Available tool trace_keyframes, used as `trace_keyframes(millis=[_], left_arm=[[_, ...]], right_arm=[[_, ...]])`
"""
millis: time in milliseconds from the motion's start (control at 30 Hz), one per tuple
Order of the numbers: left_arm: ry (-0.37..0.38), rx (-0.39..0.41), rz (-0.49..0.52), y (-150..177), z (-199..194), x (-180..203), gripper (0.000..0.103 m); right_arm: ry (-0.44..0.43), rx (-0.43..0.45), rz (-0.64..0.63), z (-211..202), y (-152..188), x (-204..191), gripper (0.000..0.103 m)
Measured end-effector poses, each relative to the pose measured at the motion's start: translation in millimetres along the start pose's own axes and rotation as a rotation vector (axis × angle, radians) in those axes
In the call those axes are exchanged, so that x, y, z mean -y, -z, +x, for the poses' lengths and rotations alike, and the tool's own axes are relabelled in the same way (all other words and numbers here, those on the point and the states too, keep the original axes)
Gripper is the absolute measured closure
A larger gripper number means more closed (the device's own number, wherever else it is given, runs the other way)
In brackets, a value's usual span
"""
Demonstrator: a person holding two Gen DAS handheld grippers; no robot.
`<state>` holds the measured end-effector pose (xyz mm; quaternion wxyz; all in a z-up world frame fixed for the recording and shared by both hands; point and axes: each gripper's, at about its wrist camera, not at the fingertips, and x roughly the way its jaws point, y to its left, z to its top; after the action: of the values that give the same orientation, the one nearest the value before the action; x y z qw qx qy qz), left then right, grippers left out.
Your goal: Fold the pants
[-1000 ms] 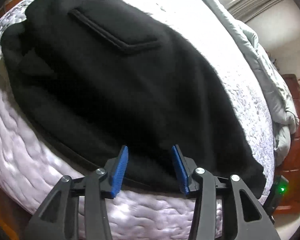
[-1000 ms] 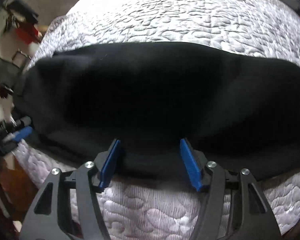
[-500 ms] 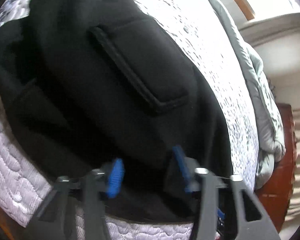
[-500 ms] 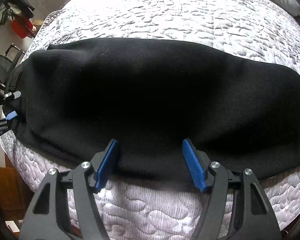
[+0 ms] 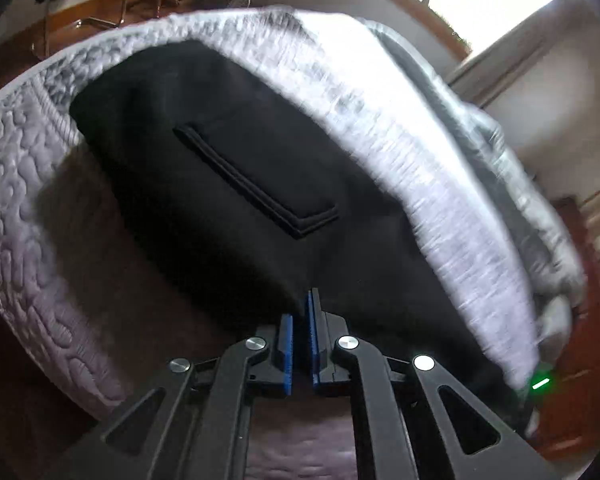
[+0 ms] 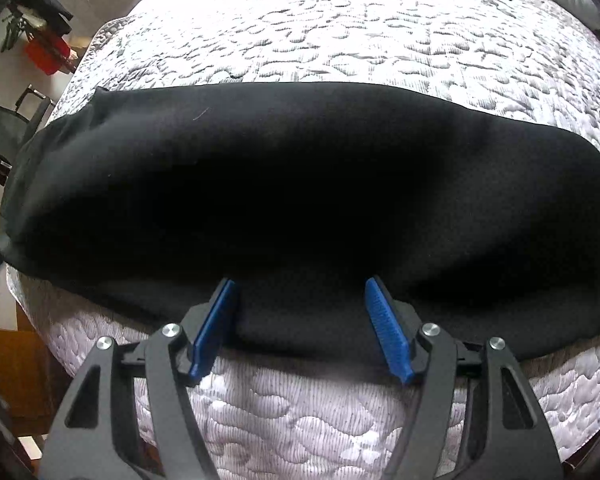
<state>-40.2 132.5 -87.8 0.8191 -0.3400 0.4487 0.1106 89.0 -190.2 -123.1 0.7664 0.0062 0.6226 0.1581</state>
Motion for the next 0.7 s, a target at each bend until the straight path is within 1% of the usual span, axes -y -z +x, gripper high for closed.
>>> trace_keyframes(millis=[33, 67, 100, 167, 233, 267, 300, 333, 367, 433, 567, 633, 700], left_arm=[[-0.021, -0.031, -0.005, 3.1, 14.1, -6.9, 0.097], [-0.025, -0.059, -0.024, 4.2, 25.8, -14.9, 0.096], [-0.001, -0.070, -0.052, 4.2, 32.3, -21.9, 0.096], [0.022, -0.078, -0.057, 0.6, 30.1, -22.3, 0.095], [0.035, -0.072, -0.048, -4.7, 22.6, -19.4, 0.092], [0.028, -0.067, -0.039, -6.4, 20.7, -18.3, 0.089], [0.008, -0.057, -0.021, -8.0, 20.9, -16.3, 0.087], [-0.021, -0.051, 0.000, -8.9, 23.9, -14.2, 0.086], [-0.049, -0.064, 0.024, -8.3, 30.6, -12.5, 0.084], [-0.061, -0.070, 0.062, -6.4, 38.8, -7.6, 0.084], [-0.081, -0.074, 0.114, -9.7, 24.7, 10.7, 0.085], [-0.092, -0.050, 0.149, -9.9, 7.7, 18.5, 0.085], [-0.095, 0.002, 0.172, -11.9, -5.5, 27.4, 0.085]], right_arm=[[0.007, -0.007, -0.005, -0.4, -0.5, -1.3, 0.036], [0.017, -0.016, -0.010, -1.4, -1.4, -3.3, 0.036], [0.027, -0.024, -0.015, -3.1, -1.8, -5.0, 0.036], [0.031, -0.018, -0.018, -11.9, -0.8, -7.4, 0.036], [-0.010, -0.003, -0.024, -20.3, 0.9, -8.3, 0.036], [-0.030, -0.002, -0.033, -23.8, 1.5, -10.4, 0.036], [-0.031, -0.005, -0.043, -24.4, 1.8, -12.5, 0.036], [-0.018, -0.010, -0.054, -23.2, 2.2, -14.9, 0.035], [0.014, -0.029, -0.065, -16.8, 3.3, -16.3, 0.033], [0.035, -0.056, -0.060, -3.4, 6.1, -14.8, 0.030], [0.027, -0.042, -0.059, -5.8, 7.7, -13.5, 0.030], [0.010, -0.027, -0.043, -12.4, 8.8, -11.9, 0.031], [-0.014, -0.020, -0.030, -17.3, 9.3, -10.1, 0.031]])
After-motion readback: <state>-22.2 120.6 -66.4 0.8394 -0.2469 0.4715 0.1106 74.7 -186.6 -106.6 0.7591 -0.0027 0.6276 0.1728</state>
